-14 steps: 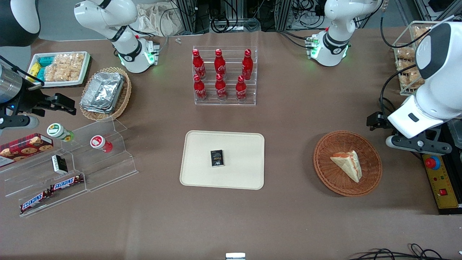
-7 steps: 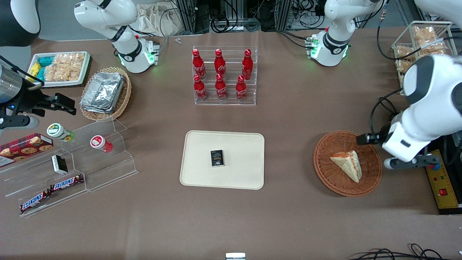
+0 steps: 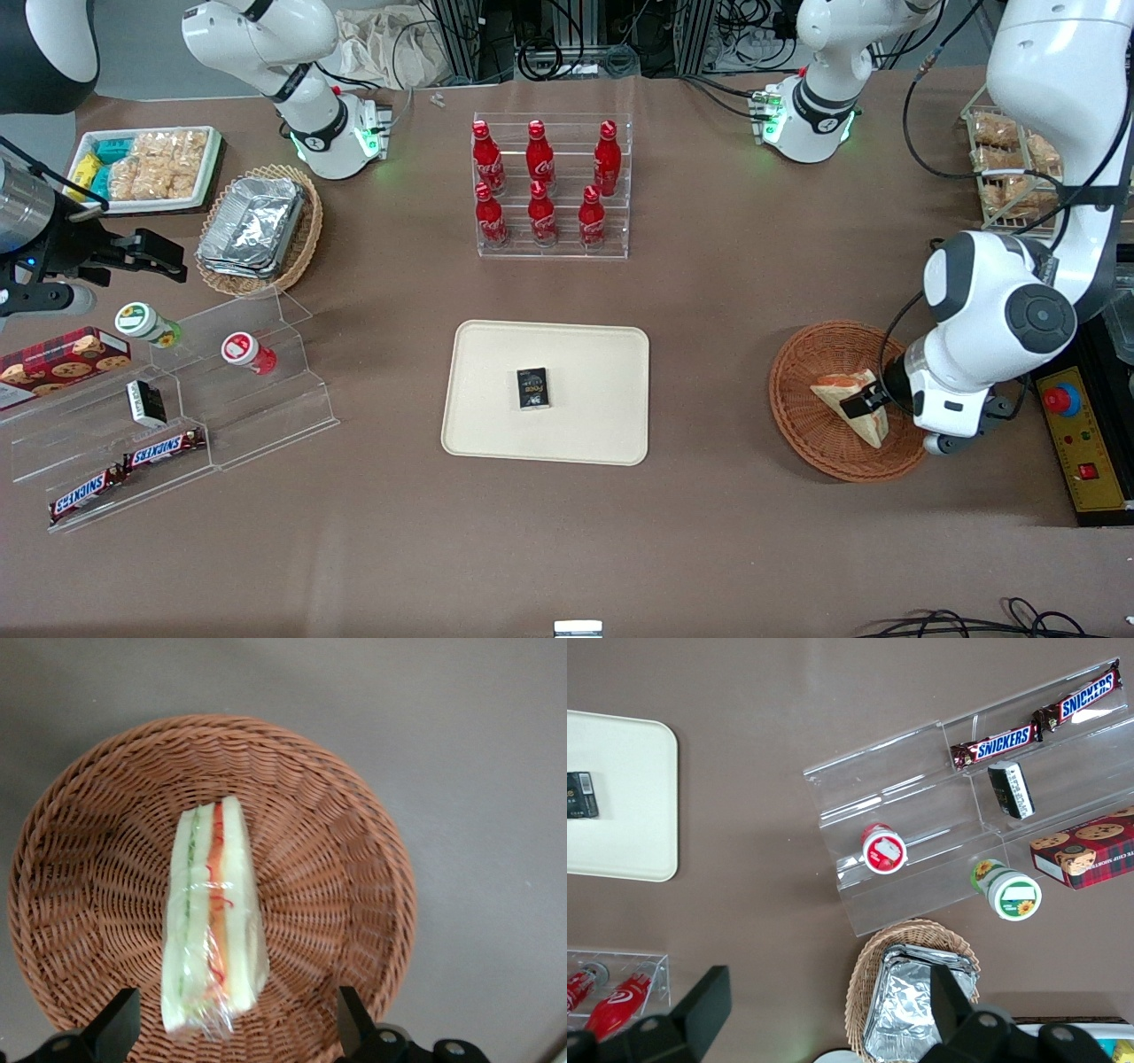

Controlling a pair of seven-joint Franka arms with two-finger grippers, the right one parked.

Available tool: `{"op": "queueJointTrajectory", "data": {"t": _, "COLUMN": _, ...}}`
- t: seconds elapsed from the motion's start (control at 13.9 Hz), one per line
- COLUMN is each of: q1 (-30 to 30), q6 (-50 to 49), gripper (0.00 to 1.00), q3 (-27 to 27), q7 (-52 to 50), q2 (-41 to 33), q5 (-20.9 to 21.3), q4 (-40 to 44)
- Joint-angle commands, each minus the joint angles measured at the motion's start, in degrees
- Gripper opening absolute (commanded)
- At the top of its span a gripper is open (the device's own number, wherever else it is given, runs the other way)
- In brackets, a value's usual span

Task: Place sandwich from basket to tray
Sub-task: 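Lower the left gripper and close it on the wrapped sandwich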

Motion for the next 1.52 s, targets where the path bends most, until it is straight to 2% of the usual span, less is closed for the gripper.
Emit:
{"op": "queueJointTrajectory", "data": {"t": 0.0, "q1": 0.19, "q6": 2.53, "gripper": 1.00, "q3": -0.26, "q7": -2.46, "q2": 0.14, "q5": 0.64, "q4": -2.22}}
{"op": "queueJointTrajectory", "data": {"t": 0.29, "q1": 0.10, "q6": 11.75, "gripper": 1.00, "q3": 1.76, "q7": -2.46, "q2": 1.11, "q5": 0.64, "q4": -7.24}}
{"op": "queueJointTrajectory", "data": {"t": 0.51, "q1": 0.10, "q6": 12.29, "gripper": 1.00, "q3": 1.85, "q7": -2.55, "q2": 2.16, "q5": 0.64, "q4": -7.25}}
{"op": "queueJointTrajectory", "data": {"t": 0.58, "q1": -0.07, "q6": 12.38, "gripper": 0.94, "q3": 1.85, "q7": -2.72, "q2": 2.69, "q5": 0.56, "q4": -6.98}}
{"op": "queueJointTrajectory", "data": {"t": 0.65, "q1": -0.42, "q6": 12.91, "gripper": 0.50, "q3": 1.85, "q7": -4.55, "q2": 3.13, "q5": 0.47, "q4": -6.72}}
{"op": "queueJointTrajectory", "data": {"t": 0.72, "q1": -0.43, "q6": 13.00, "gripper": 0.00, "q3": 1.76, "q7": -6.05, "q2": 3.39, "q5": 0.64, "q4": -6.63}}
{"op": "queueJointTrajectory", "data": {"t": 1.08, "q1": -0.43, "q6": 11.77, "gripper": 0.00, "q3": 1.50, "q7": -6.24, "q2": 1.47, "q5": 1.44, "q4": -5.49}}
{"op": "queueJointTrajectory", "data": {"t": 1.3, "q1": -0.51, "q6": 3.36, "gripper": 0.00, "q3": -0.07, "q7": 0.68, "q2": -3.27, "q5": 1.44, "q4": -3.39}}
{"op": "queueJointTrajectory", "data": {"t": 1.44, "q1": -0.51, "q6": -7.94, "gripper": 0.00, "q3": -3.84, "q7": 2.97, "q2": -5.12, "q5": 1.52, "q4": 3.00}}
